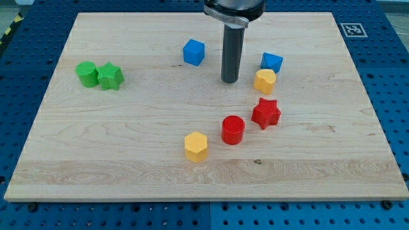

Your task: Place the yellow heart diagonally top right to blue triangle

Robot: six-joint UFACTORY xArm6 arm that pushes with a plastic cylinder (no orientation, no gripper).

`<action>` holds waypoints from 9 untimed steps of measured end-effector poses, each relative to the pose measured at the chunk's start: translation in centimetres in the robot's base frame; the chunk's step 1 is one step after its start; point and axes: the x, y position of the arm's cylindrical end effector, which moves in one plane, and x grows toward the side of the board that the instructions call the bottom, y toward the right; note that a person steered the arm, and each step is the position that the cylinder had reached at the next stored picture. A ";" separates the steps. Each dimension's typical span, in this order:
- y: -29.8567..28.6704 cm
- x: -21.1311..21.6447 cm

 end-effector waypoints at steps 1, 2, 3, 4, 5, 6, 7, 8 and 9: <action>0.9 0.0; 3.1 1.7; 5.6 3.2; 6.1 3.2; 7.4 3.2; 8.1 3.0; 9.1 2.0; 11.1 0.1; 11.7 -2.7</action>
